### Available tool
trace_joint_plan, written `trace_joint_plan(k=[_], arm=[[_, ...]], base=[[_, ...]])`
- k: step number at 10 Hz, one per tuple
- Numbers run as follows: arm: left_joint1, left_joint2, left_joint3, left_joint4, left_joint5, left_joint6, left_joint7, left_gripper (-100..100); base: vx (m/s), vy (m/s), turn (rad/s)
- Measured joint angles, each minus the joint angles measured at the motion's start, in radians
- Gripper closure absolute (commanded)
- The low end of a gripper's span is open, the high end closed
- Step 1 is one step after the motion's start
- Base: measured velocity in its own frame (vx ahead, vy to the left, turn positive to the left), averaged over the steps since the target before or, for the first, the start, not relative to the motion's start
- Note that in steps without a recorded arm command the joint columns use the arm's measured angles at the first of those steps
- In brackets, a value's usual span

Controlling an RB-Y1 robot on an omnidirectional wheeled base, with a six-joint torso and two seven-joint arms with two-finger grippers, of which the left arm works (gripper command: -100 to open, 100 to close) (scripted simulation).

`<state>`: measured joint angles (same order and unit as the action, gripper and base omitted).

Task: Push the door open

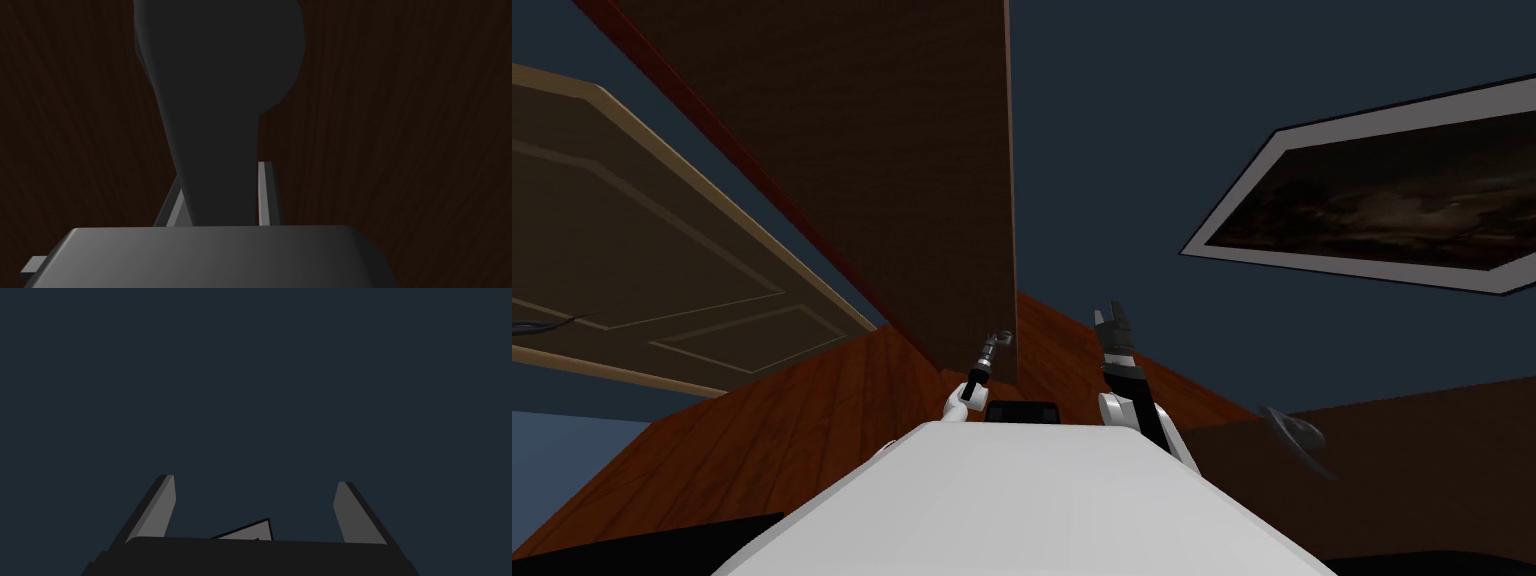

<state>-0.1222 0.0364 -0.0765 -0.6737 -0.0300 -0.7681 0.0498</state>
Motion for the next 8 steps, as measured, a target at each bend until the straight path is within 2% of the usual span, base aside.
trace_joint_plan(k=[2,3,5,7,8], arm=[[0.008,0.01,0.009,-0.014,0.006,0.01,0.0,100],[0.002,0.012,0.019,-0.002,0.011,0.002,-0.004,100],[-0.005,0.016,0.04,-0.003,0.022,0.001,-0.014,100],[0.005,0.022,0.061,-0.007,0.032,0.002,-0.022,100],[-0.011,0.024,0.077,0.025,0.041,-0.013,-0.026,100]], base=[[0.216,-0.111,0.049],[0.179,-0.087,0.046],[0.169,-0.115,0.066],[0.22,-0.105,0.068],[0.175,-0.133,0.092]])
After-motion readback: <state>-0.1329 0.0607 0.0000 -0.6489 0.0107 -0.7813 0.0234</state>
